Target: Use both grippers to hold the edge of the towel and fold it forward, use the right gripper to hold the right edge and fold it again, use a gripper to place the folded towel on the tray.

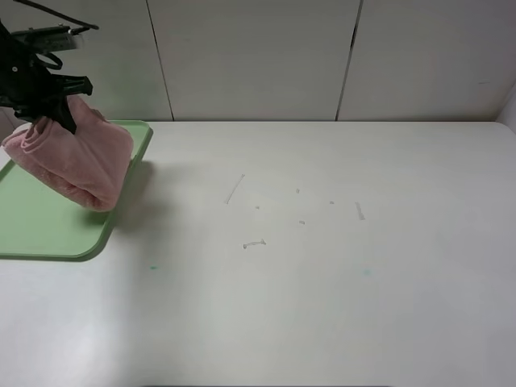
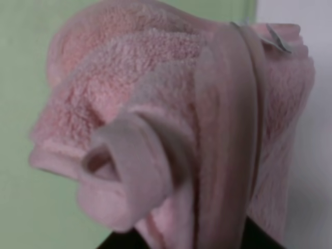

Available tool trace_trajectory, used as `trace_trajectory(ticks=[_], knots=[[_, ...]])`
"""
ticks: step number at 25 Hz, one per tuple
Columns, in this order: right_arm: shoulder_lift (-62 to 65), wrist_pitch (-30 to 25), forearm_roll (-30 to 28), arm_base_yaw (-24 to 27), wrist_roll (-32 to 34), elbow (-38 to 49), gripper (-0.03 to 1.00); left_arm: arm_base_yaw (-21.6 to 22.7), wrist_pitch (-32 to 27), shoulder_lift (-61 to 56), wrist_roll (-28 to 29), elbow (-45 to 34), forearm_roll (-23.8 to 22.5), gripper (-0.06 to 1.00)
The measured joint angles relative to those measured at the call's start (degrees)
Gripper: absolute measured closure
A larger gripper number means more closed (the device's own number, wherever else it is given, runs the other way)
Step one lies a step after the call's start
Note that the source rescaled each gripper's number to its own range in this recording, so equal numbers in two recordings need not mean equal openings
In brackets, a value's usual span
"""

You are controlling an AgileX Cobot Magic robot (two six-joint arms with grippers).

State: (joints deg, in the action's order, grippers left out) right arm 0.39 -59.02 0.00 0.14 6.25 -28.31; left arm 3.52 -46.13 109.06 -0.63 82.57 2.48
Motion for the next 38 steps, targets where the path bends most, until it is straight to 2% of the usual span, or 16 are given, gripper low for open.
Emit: trace_trajectory(ticks=[5, 13, 14, 15, 18, 19, 21, 23, 30, 38], knots=[[0.0, 0.0, 0.0, 0.0, 0.0, 0.0, -0.03, 0.73, 6.6, 0.46, -2.02, -2.96, -1.03, 0.78], [0.0, 0.0, 0.0, 0.0, 0.0, 0.0, -0.03, 0.87, 7.52, 1.33, -2.45, -3.17, -4.5, 0.76], [0.0, 0.0, 0.0, 0.0, 0.0, 0.0, -0.03, 0.99, 7.46, 1.33, -2.45, -3.17, -5.0, 0.72], [0.0, 0.0, 0.0, 0.0, 0.0, 0.0, -0.03, 1.28, 6.97, 1.33, -2.52, -3.17, -5.86, 0.54], [0.0, 0.0, 0.0, 0.0, 0.0, 0.0, -0.03, 2.22, 3.99, 1.17, -2.52, -3.03, -7.25, 0.14], [0.0, 0.0, 0.0, 0.0, 0.0, 0.0, -0.03, 2.37, 2.42, 0.96, -2.58, -2.87, -8.46, 0.07], [0.0, 0.0, 0.0, 0.0, 0.0, 0.0, -0.03, 2.57, 0.01, 0.16, -2.58, -2.48, -10.72, 0.0], [0.0, 0.0, 0.0, 0.0, 0.0, 0.0, -0.03, 2.57, -1.39, -1.11, -2.58, -2.09, -12.17, -0.04], [0.0, 0.0, 0.0, 0.0, 0.0, 0.0, -0.03, 2.57, -2.74, -3.63, -2.58, -1.85, -12.54, -0.05], [0.0, 0.0, 0.0, 0.0, 0.0, 0.0, -0.03, 2.57, -8.59, -7.88, -2.58, -1.61, -10.26, -0.05]])
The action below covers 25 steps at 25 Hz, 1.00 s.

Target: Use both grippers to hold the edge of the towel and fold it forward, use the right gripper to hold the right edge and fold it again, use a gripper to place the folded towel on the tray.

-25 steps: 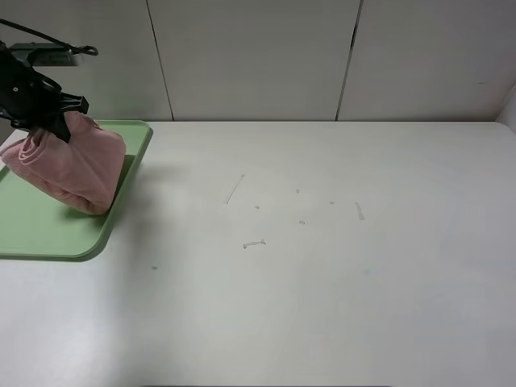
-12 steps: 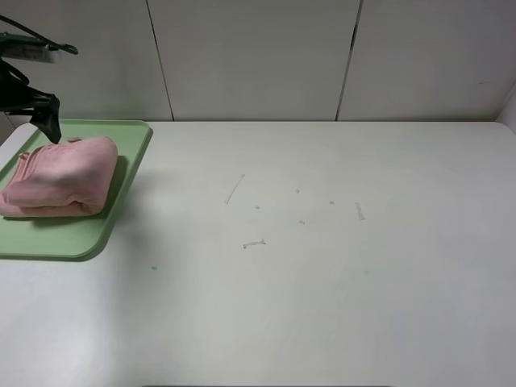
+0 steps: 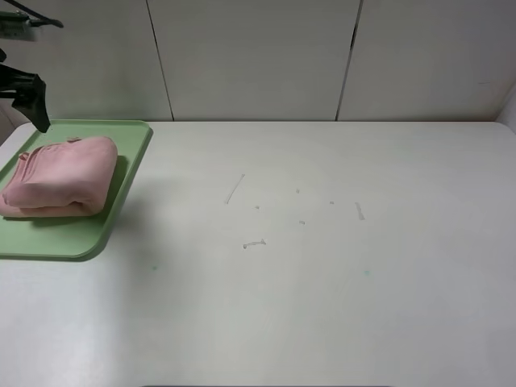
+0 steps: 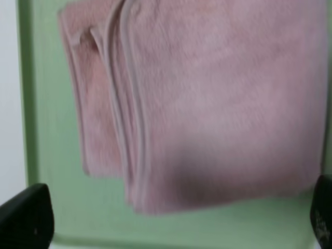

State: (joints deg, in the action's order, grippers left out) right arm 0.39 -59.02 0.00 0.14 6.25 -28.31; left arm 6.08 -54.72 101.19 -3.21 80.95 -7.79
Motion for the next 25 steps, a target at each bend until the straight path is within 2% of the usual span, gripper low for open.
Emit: trace_trajectory(ticks=[6, 11, 18, 25], knots=[[0.0, 0.0, 0.0, 0.0, 0.0, 0.0, -0.03, 0.0, -7.34, -7.04, -0.1, -0.05, 2.05, -0.05], [0.0, 0.0, 0.0, 0.0, 0.0, 0.0, -0.03, 0.0, -9.63, -14.19, -1.2, -2.43, 3.92, -0.05], [0.0, 0.0, 0.0, 0.0, 0.0, 0.0, -0.03, 0.0, -9.99, -27.27, -1.99, -10.25, 6.01, -0.05], [0.0, 0.0, 0.0, 0.0, 0.0, 0.0, -0.03, 0.0, -13.35, -40.11, -2.22, -20.01, 6.5, -0.05]])
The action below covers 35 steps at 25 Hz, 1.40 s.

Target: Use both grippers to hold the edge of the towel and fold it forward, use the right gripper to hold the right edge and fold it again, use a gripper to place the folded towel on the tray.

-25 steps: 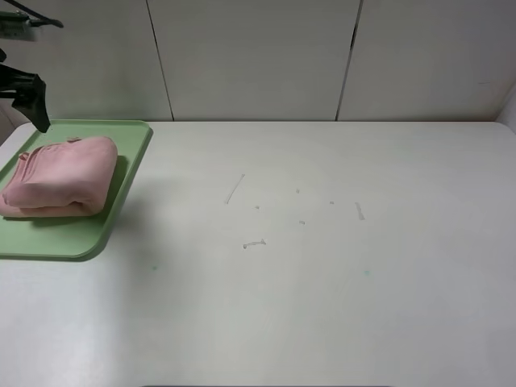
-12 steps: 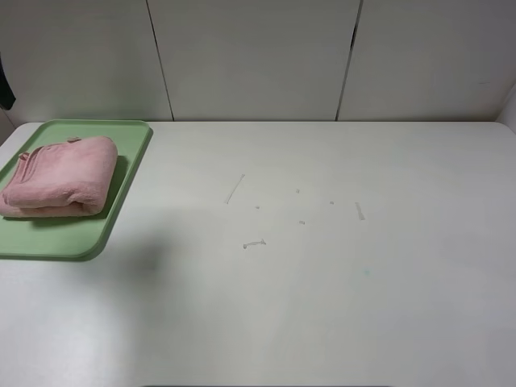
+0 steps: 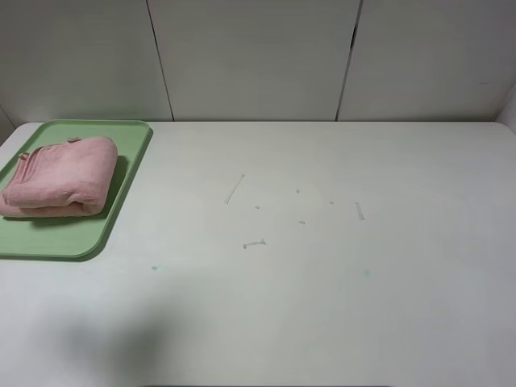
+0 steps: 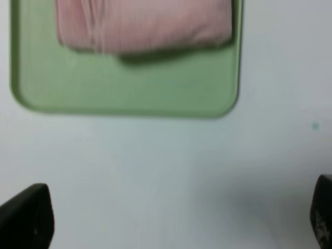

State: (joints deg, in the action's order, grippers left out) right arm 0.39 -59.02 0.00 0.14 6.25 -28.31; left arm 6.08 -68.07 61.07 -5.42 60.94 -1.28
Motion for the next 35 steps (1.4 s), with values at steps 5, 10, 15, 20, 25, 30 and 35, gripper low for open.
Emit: trace_trajectory(ticks=[5, 10, 15, 20, 25, 30, 35], knots=[[0.0, 0.0, 0.0, 0.0, 0.0, 0.0, -0.03, 0.0, -0.06, -8.93, -0.58, -4.58, 0.74, -0.05], [0.0, 0.0, 0.0, 0.0, 0.0, 0.0, -0.03, 0.0, -0.17, -18.35, -2.17, -8.06, 2.29, -0.05], [0.0, 0.0, 0.0, 0.0, 0.0, 0.0, -0.03, 0.0, -0.17, -27.66, -2.37, -12.54, 4.3, -0.05], [0.0, 0.0, 0.0, 0.0, 0.0, 0.0, -0.03, 0.0, -0.22, -37.45, -2.43, -17.1, 5.32, -0.05], [0.0, 0.0, 0.0, 0.0, 0.0, 0.0, -0.03, -1.06, -0.11, -47.42, -1.92, -22.05, 5.79, -0.05], [0.0, 0.0, 0.0, 0.0, 0.0, 0.0, -0.03, -3.36, 4.12, -54.32, -1.73, -27.3, 5.74, -0.05], [0.0, 0.0, 0.0, 0.0, 0.0, 0.0, -0.03, -5.98, 7.62, -58.14, -1.13, -31.66, 5.5, -0.05]])
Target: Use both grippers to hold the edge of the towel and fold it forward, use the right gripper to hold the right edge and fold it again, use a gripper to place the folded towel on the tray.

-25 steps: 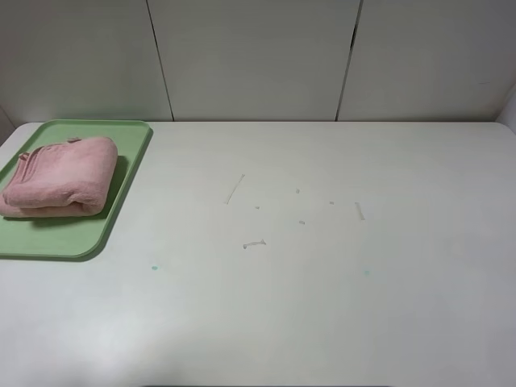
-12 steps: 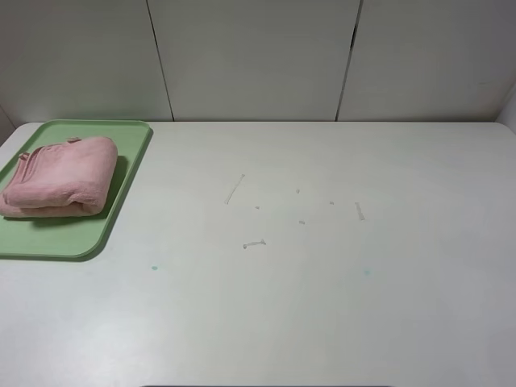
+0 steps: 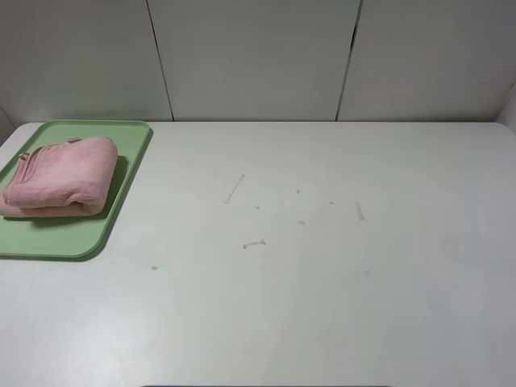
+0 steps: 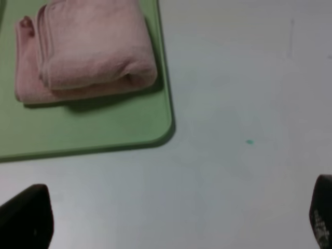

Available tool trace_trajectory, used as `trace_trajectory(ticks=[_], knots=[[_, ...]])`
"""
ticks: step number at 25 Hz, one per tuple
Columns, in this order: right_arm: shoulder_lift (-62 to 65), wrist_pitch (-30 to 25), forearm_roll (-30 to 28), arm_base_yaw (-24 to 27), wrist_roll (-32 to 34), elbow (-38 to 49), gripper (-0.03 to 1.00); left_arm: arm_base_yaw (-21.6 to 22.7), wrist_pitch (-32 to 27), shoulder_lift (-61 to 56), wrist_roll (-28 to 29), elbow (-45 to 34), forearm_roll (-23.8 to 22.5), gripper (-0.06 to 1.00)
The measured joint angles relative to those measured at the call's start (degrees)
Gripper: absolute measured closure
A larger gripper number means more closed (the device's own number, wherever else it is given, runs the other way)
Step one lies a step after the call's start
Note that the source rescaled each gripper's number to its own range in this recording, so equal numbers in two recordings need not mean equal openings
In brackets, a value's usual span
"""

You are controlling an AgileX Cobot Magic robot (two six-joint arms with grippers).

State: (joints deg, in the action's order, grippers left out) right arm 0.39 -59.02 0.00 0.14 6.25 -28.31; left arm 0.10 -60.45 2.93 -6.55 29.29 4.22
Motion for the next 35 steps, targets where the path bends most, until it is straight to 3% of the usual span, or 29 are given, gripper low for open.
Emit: trace_trajectory(ticks=[35], knots=[[0.0, 0.0, 0.0, 0.0, 0.0, 0.0, -0.03, -0.15, -0.14, -3.3, 1.16, -1.26, -0.1, -0.05]])
